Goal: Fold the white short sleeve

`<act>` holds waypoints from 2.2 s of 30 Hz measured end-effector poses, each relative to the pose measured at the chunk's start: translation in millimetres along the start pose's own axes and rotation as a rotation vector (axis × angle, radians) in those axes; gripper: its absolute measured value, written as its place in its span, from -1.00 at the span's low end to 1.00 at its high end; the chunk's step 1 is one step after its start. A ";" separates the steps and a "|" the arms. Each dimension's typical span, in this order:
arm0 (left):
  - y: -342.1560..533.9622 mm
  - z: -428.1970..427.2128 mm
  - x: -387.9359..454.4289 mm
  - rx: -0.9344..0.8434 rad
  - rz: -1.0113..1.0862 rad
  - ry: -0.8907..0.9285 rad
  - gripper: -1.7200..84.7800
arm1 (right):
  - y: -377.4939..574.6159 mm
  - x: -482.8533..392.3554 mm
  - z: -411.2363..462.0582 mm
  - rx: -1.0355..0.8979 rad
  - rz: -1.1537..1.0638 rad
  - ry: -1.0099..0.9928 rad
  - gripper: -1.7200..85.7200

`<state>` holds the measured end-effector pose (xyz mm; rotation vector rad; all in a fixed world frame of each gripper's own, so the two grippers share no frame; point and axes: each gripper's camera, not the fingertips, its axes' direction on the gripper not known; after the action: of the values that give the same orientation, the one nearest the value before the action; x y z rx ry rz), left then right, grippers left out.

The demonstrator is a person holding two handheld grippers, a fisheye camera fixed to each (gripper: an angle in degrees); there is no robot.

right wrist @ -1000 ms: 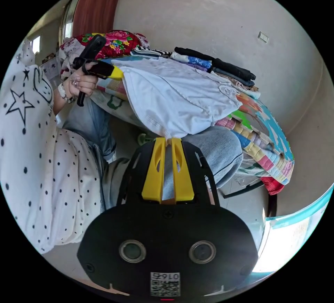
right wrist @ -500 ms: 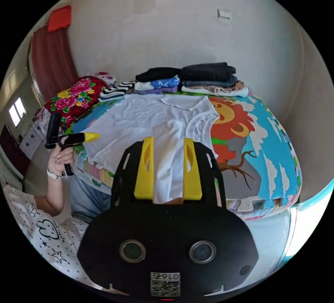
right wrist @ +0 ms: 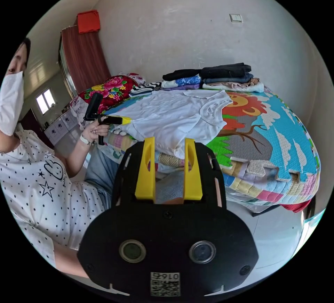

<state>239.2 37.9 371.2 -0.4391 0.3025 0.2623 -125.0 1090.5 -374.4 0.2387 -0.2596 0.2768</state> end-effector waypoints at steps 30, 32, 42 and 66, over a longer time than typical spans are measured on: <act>84.6 -68.6 43.9 0.244 0.191 -0.089 -0.98 | -59.3 55.8 71.4 0.034 0.053 0.207 -0.77; 82.0 -83.9 37.7 0.272 0.136 -0.163 -0.98 | -79.3 62.3 73.6 0.076 0.089 0.241 -0.77; 37.3 -93.3 -5.6 0.000 -0.124 -0.802 -0.98 | -186.4 35.0 198.3 -0.348 -0.147 0.491 -0.86; 57.8 -163.2 -32.3 0.011 -0.142 -0.577 -0.98 | -252.7 49.1 223.8 -0.344 -0.116 0.539 -0.88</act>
<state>154.0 8.7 219.9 -0.3551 -0.2908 0.2369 -52.9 806.5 -199.8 -0.1637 0.2411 0.1692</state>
